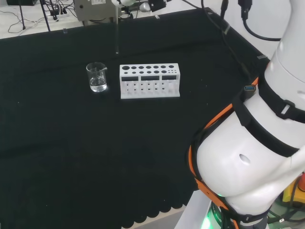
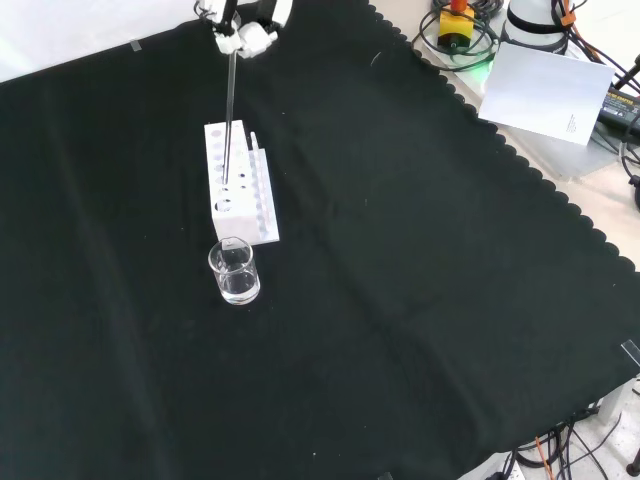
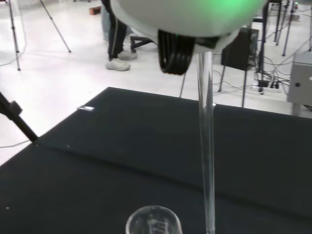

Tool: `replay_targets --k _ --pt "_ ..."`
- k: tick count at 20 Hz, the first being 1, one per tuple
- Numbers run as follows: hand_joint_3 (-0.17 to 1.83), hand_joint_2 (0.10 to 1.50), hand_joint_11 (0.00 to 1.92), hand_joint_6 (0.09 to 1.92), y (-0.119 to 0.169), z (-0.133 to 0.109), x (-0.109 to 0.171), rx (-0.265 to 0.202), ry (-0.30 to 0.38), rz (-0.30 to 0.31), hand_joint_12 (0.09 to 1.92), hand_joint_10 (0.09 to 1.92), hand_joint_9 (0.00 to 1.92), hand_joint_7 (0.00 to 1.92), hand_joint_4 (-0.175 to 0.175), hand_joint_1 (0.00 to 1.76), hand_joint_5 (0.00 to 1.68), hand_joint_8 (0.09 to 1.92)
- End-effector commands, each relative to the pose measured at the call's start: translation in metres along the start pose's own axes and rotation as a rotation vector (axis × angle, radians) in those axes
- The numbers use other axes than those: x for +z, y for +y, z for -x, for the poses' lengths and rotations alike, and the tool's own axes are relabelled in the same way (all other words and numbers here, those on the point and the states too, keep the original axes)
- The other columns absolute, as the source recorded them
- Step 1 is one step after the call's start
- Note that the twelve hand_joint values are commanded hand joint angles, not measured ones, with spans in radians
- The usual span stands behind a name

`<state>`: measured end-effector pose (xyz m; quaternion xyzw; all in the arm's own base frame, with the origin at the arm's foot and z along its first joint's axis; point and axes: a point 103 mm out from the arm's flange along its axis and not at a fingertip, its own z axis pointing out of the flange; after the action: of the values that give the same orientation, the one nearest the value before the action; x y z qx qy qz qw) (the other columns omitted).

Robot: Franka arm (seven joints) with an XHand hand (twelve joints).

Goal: Stir in the beaker to the left of the white test tube rack with the glass rod.

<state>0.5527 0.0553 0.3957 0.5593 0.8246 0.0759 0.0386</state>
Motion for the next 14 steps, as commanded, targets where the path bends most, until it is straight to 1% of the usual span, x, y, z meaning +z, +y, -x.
replay_targets --k 1,3,5,11,14 --pt "0.77 0.61 1.59 0.59 0.028 -0.028 0.008 -0.081 0.012 -0.004 0.97 0.61 1.70 1.31 -0.175 1.33 1.20 0.94" --pt "0.77 0.61 1.59 0.59 0.032 -0.034 0.012 -0.109 0.021 -0.005 0.97 0.61 1.70 1.31 -0.175 1.33 1.20 0.94" --pt "0.77 0.61 1.59 0.59 0.035 -0.037 0.017 -0.128 0.031 -0.009 0.97 0.61 1.70 1.31 -0.175 1.33 1.20 0.94" --pt "0.77 0.61 1.59 0.59 0.046 -0.042 0.035 -0.161 0.057 -0.029 0.97 0.61 1.70 1.31 -0.175 1.33 1.20 0.93" --pt "0.77 0.61 1.59 0.59 0.053 -0.041 0.044 -0.182 0.079 -0.026 0.97 0.61 1.70 1.31 -0.175 1.33 1.20 0.93"
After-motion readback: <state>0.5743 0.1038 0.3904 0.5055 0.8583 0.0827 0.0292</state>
